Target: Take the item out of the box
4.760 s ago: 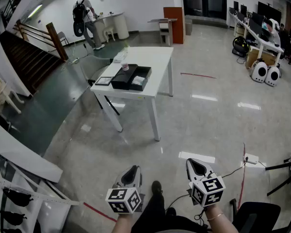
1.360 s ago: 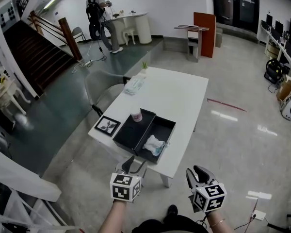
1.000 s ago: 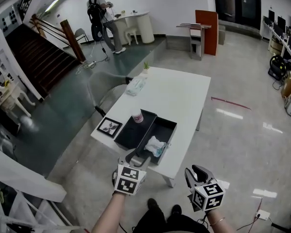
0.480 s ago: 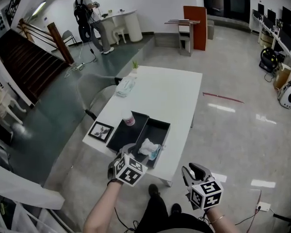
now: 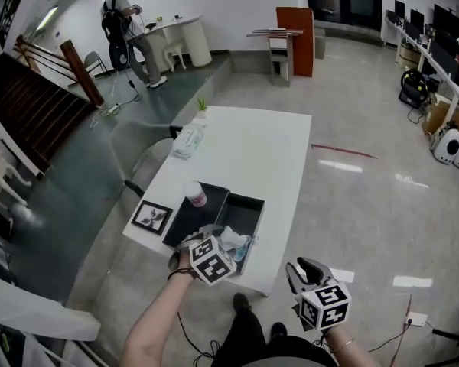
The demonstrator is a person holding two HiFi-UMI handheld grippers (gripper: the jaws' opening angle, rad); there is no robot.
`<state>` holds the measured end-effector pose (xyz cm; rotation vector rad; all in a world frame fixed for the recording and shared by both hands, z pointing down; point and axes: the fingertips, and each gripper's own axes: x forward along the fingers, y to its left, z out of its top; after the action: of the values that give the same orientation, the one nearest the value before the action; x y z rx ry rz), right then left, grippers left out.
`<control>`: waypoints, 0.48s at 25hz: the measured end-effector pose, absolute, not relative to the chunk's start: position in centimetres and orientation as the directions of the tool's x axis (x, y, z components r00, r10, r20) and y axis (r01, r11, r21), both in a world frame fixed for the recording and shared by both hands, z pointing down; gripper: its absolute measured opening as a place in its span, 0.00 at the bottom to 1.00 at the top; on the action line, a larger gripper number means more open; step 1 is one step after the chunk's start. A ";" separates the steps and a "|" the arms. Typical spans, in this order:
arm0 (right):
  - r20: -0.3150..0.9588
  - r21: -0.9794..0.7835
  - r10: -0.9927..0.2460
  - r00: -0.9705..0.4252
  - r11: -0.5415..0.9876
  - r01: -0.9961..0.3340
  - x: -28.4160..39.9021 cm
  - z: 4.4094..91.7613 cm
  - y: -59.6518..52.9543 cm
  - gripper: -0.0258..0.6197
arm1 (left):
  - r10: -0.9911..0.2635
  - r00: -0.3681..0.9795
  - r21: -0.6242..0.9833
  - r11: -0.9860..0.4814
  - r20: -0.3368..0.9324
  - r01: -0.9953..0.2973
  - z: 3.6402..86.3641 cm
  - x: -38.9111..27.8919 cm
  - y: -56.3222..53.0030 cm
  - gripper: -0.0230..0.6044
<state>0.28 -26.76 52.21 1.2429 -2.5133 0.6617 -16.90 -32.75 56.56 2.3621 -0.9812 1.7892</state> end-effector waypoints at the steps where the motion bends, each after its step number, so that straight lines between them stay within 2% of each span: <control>1: 0.421 -0.282 -0.684 -0.596 0.526 -0.802 0.3 52.3 -27.0 0.20 | -0.449 0.149 -0.336 -0.817 0.881 -0.469 56.8 -16.8 -32.9 0.43; 12: 0.439 -0.289 -0.702 -0.561 0.481 -0.828 0.1 52.8 -28.7 0.20 | -0.308 0.116 -0.267 -0.923 0.944 -0.276 59.4 -15.9 -33.9 0.43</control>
<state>0.12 -28.67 52.77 1.3053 -2.4690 0.6947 -15.93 -33.95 59.38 2.3648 -0.6194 2.0128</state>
